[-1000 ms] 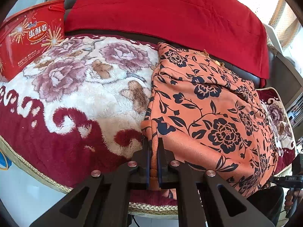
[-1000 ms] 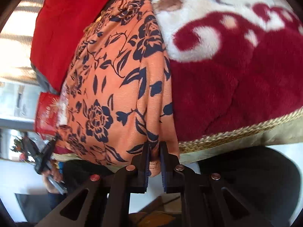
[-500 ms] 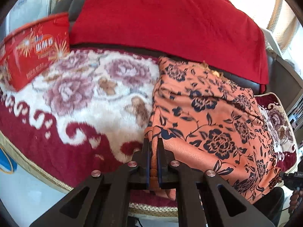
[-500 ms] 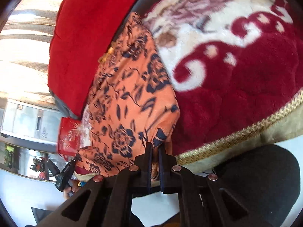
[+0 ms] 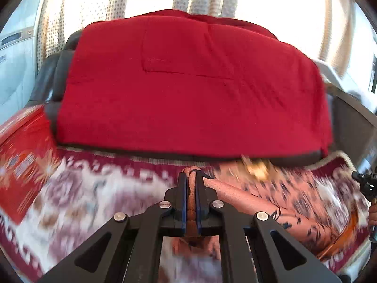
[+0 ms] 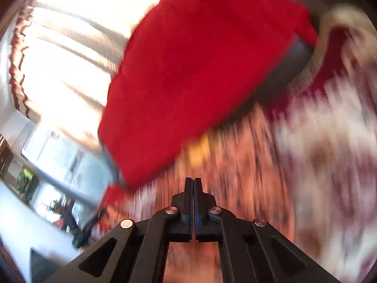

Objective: Fold small clothes

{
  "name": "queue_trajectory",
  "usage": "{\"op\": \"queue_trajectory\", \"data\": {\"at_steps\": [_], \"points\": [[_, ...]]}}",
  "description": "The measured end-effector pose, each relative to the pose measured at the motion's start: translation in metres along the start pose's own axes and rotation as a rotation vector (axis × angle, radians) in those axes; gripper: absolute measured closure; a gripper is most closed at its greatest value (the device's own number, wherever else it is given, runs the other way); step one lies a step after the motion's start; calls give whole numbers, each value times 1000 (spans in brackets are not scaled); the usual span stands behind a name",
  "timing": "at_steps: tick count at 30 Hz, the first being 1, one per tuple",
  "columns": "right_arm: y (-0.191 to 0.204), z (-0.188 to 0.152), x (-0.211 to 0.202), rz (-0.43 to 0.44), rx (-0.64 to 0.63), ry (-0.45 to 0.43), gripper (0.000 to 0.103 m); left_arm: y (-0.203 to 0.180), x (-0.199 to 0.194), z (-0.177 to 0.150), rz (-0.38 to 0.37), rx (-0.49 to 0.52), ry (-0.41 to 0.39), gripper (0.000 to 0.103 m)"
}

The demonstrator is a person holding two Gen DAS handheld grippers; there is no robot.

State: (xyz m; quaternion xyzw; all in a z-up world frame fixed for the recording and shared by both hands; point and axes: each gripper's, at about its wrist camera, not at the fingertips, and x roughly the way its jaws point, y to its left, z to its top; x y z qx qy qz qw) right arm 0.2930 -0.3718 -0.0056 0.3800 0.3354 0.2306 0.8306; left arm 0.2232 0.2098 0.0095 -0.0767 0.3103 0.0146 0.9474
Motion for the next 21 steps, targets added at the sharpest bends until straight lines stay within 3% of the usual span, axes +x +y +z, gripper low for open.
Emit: {"op": "queue_trajectory", "data": {"at_steps": [1, 3, 5, 6, 7, 8, 9, 10, 12, 13, 18, 20, 21], "points": [[-11, 18, 24, -71, 4, -28, 101, 1, 36, 8, 24, -14, 24, 93], [-28, 21, 52, -180, 0, -31, 98, 3, 89, 3, 59, -24, 75, 93], [-40, 3, 70, -191, 21, 46, 98, 2, 137, -15, 95, -15, 188, 93], [-37, -11, 68, -198, -19, 61, 98, 1, 149, -27, 106, -6, 216, 93], [-29, -31, 62, -223, -101, 86, 90, 0, 155, -40, 103, 5, 227, 93], [-21, -44, 56, -240, -164, 110, 79, -1, 154, -48, 104, 13, 224, 93], [-15, -53, 52, -251, -206, 125, 43, -1, 153, -54, 107, 17, 219, 93], [-4, -64, 42, -262, -282, 130, 16, -1, 151, -59, 105, 21, 213, 93], [13, -72, 29, -246, -378, 111, 15, 2, 146, -64, 98, 14, 215, 93], [16, -72, 29, -229, -388, 154, 15, 2, 144, -64, 95, 5, 217, 93], [0, -64, 62, -225, -258, 364, 16, 4, 139, -60, 96, 1, 226, 93], [-7, -72, 73, -188, -212, 441, 33, 5, 138, -62, 100, 9, 235, 93], [-6, -79, 81, -201, -230, 494, 56, 5, 137, -63, 101, 11, 237, 93]]}}
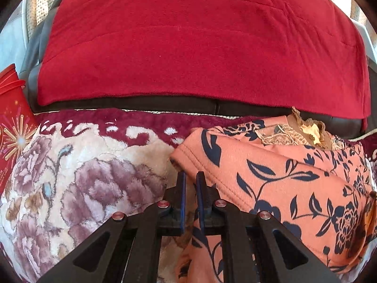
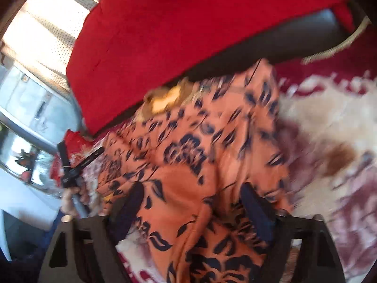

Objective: Fold small clothes

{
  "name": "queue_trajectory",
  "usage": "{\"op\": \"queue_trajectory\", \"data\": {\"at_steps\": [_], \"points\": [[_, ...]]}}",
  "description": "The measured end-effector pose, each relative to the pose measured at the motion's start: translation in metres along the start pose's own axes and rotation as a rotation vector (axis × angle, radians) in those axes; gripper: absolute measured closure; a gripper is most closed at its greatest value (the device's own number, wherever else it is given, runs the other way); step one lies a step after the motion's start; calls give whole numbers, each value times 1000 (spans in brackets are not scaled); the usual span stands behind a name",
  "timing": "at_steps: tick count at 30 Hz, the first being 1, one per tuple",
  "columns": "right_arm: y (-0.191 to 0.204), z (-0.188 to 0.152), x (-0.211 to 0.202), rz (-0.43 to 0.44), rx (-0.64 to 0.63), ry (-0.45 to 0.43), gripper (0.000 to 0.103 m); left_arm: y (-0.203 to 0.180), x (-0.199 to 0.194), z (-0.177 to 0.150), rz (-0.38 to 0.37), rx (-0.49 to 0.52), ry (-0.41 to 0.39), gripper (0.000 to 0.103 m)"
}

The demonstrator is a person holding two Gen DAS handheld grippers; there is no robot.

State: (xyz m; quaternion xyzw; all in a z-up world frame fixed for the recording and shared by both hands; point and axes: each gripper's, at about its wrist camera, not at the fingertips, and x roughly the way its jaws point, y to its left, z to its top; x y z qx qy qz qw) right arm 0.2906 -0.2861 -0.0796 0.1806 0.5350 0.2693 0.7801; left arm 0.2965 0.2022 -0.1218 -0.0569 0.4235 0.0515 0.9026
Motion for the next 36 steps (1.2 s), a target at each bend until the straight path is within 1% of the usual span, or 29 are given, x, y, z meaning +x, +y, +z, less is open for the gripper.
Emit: {"op": "queue_trajectory", "data": {"at_steps": [1, 2, 3, 4, 5, 7, 9, 10, 12, 13, 15, 16, 17, 19, 20, 21, 22, 23, 24, 25, 26, 27, 28, 29, 30, 33, 34, 35, 36], "points": [[1, -4, 10, -32, -8, 56, 70, 0, 0, -1, 0, 3, 1, 93], [5, -8, 16, -48, -12, 69, 73, 0, -1, -2, 1, 10, 2, 95], [9, -8, 16, -70, -30, 61, 86, 1, -2, -1, 7, 16, 0, 95], [14, -7, 12, -85, -45, 38, 90, 1, -3, -1, 12, 19, -6, 98], [23, -5, 1, -98, -72, -16, 91, 1, -8, 0, 16, 19, -23, 101], [43, 0, -25, -94, -113, -120, 94, 1, -19, 5, 11, 26, -68, 102], [57, 8, -47, -120, -151, -215, 97, -2, -31, 16, 23, 46, -125, 103], [63, 16, -61, -132, -158, -281, 98, -4, -37, 25, 33, 50, -157, 103], [64, 34, -77, -184, -150, -397, 98, -5, -37, 41, 50, 36, -188, 103], [56, 48, -82, -216, -125, -446, 98, -4, -32, 49, 60, 23, -191, 103], [35, 69, -72, -285, -76, -469, 98, -3, -3, 63, 93, -6, -140, 103], [14, 82, -57, -332, -28, -466, 95, 1, 13, 66, 113, -27, -101, 103], [-4, 90, -41, -355, 11, -436, 93, 6, 31, 65, 145, -53, -51, 103], [-44, 96, -2, -376, 106, -263, 93, 16, 45, 55, 155, -95, 19, 103], [-49, 87, 1, -381, 109, -261, 93, 23, 41, 46, 121, -122, 29, 102], [-50, 79, -4, -374, 104, -283, 89, 25, 35, 38, 90, -128, 24, 99], [-51, 64, -16, -352, 110, -322, 74, 29, 22, 26, 63, -113, 12, 83], [-52, 52, -26, -347, 121, -348, 62, 29, 12, 17, 57, -94, 0, 56], [-50, 40, -36, -346, 130, -380, 30, 30, 2, 8, 54, -76, -13, 42], [-47, 20, -53, -338, 143, -445, 20, 31, -8, -3, 46, -60, -28, 26], [-45, 10, -62, -325, 152, -468, 20, 31, -19, -15, 32, -45, -40, 25], [-42, -8, -74, -285, 172, -472, 20, 30, -24, -24, 20, -36, -33, 25], [-38, -19, -80, -250, 190, -472, 20, 27, -26, -32, -1, -27, -13, 24], [-36, -39, -83, -198, 225, -471, 20, 23, -25, -41, -38, -16, 19, 24], [-36, -50, -82, -178, 243, -454, 20, 19, -22, -48, -60, -8, 44, 24], [-28, -77, -47, -99, 303, -342, 20, 6, -4, -61, -77, -3, 88, 24], [-24, -80, -37, -99, 316, -324, 20, 3, 0, -62, -71, -15, 88, 24], [-20, -79, -30, -112, 319, -327, 20, 1, 2, -61, -57, -37, 86, 26], [-17, -77, -26, -124, 328, -342, 19, 0, 4, -58, -57, -55, 95, 32]]}}
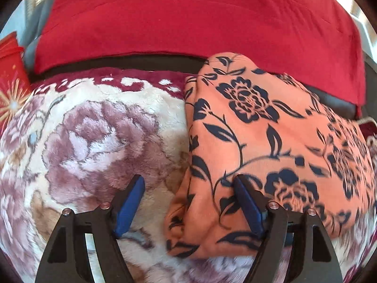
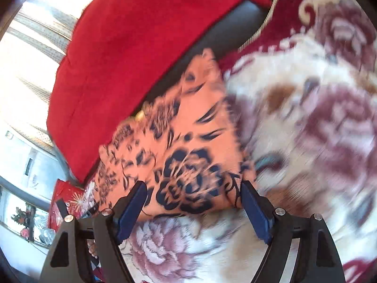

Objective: Fold small clothes

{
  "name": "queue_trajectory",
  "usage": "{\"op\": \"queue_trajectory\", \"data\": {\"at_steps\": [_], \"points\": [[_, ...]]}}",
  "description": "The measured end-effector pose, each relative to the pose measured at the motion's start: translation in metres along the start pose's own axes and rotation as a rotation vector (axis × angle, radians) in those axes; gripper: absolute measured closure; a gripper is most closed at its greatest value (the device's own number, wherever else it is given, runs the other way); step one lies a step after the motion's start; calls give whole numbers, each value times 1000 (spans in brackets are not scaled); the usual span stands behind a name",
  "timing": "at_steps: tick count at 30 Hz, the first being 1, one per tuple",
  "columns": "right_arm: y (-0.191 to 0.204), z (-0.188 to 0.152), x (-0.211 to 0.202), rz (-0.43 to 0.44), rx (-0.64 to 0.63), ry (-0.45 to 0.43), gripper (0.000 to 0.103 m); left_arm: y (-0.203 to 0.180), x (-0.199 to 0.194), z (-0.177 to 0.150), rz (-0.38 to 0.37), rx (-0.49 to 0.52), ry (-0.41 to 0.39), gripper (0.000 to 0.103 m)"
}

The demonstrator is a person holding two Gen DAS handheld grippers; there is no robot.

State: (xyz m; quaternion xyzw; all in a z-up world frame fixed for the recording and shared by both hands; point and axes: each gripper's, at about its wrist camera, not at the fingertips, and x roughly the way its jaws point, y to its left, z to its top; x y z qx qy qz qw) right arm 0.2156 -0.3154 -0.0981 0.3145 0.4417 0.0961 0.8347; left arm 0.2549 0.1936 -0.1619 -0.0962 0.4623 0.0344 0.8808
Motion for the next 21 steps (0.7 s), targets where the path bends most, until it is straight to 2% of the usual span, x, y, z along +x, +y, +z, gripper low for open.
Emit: {"op": "queue_trajectory", "data": {"at_steps": [1, 2, 4, 7, 8, 9, 10, 14, 15, 16, 17, 18, 21], "points": [[3, 2, 7, -9, 37, -10, 18, -4, 1, 4, -32, -16, 14, 63], [5, 3, 10, -20, 76, -11, 18, -8, 3, 10, -80, -40, 51, 77], [10, 12, 16, 1, 133, -21, 13, -16, -2, 16, -30, -50, 53, 83], [9, 19, 37, -59, 134, -4, 18, -31, 3, 17, 45, 11, 63, 87], [13, 20, 36, -88, 108, -5, 21, -34, 4, 16, 62, 25, 61, 86], [16, 20, 32, -119, 81, -10, 28, -37, 6, 16, 70, 29, 61, 86], [14, 20, 29, -116, 84, -18, 30, -38, 6, 16, 74, 17, 62, 86], [-5, -4, -22, -70, 163, -109, 27, -26, -15, 8, 46, -73, 15, 81], [-10, -10, -34, -70, 191, -130, 22, -20, -23, 4, 41, -90, -6, 79], [-18, -20, -47, -43, 230, -140, 19, -15, -31, 0, 42, -102, -30, 65], [-23, -30, -54, -6, 249, -125, 19, -8, -38, -5, 39, -110, -45, 44], [-23, -39, -57, 25, 255, -92, 19, 1, -47, -7, 33, -122, -55, 36], [-12, -50, -43, 103, 259, -36, 19, 5, -49, -15, -43, -148, -42, 31]]}}
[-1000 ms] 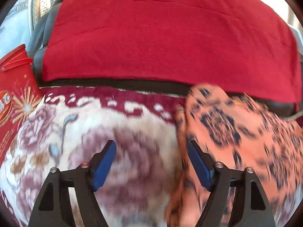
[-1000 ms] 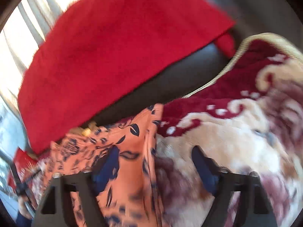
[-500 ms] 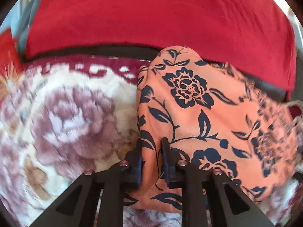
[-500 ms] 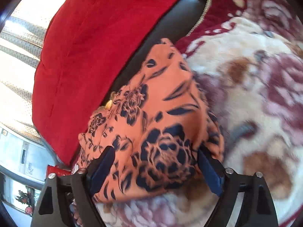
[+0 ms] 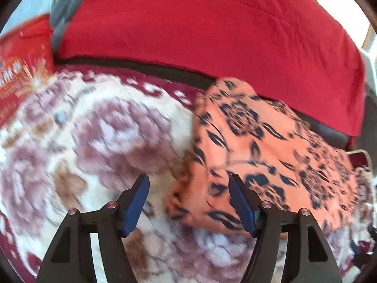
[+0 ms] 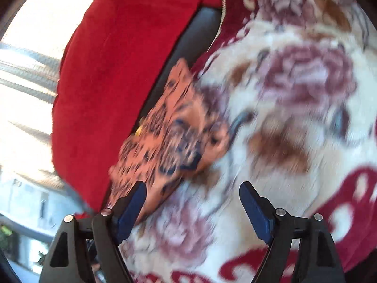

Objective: Fold small clothes

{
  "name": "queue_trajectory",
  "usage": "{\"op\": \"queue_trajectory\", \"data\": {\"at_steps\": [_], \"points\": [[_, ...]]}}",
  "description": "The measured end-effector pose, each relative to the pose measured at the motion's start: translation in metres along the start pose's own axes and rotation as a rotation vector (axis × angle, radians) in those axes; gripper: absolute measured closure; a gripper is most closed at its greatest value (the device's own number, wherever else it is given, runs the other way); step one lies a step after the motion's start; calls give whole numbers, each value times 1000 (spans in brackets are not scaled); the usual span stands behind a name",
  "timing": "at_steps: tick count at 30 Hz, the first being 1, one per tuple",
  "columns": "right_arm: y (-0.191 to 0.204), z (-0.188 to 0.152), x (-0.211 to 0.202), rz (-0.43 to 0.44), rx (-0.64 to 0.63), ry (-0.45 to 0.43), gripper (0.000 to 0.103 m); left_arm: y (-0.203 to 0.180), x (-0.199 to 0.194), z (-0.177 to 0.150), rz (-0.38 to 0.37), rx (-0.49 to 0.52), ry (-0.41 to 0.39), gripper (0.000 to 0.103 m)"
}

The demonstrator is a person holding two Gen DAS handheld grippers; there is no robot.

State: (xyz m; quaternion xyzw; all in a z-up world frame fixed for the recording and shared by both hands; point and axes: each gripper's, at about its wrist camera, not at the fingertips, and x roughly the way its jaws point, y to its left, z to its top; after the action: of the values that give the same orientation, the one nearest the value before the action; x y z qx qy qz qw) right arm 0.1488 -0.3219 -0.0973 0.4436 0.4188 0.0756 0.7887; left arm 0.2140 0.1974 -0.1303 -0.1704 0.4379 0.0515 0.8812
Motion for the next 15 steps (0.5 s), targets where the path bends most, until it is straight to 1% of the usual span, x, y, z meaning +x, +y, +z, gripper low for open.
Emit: {"op": "queue_trajectory", "data": {"at_steps": [2, 3, 4, 5, 6, 7, 8, 9, 10, 11, 13, 15], "points": [[7, 0, 27, 38, 24, 47, 19, -7, 15, -3, -33, -16, 87, 25], [11, 4, 45, 41, 37, 57, 19, -9, 24, -5, -34, -32, 125, 22], [17, 11, 62, 26, 52, 61, 19, -11, 37, -6, -14, -60, 167, 18], [17, 16, 69, 12, 66, 40, 19, -11, 41, -6, -6, -76, 158, 18], [16, 26, 73, 1, 109, -35, 20, -11, 42, -5, -4, -93, 126, 19], [14, 32, 77, -6, 140, -63, 28, -11, 43, -2, -1, -105, 112, 36], [14, 40, 79, -10, 150, -75, 43, -10, 46, 3, -8, -118, 118, 68], [15, 50, 84, -55, 139, -70, 83, -9, 47, 8, -42, -141, 138, 73], [20, 53, 88, -66, 136, -58, 84, -8, 47, 13, -43, -171, 153, 78], [25, 54, 86, -79, 107, -51, 85, -11, 40, 17, -37, -173, 145, 80], [52, 52, 66, -104, -39, -79, 87, -24, 15, 25, 5, -113, 60, 81], [72, 49, 44, -93, -115, -103, 89, -38, -26, 27, 3, -65, -47, 81]]}}
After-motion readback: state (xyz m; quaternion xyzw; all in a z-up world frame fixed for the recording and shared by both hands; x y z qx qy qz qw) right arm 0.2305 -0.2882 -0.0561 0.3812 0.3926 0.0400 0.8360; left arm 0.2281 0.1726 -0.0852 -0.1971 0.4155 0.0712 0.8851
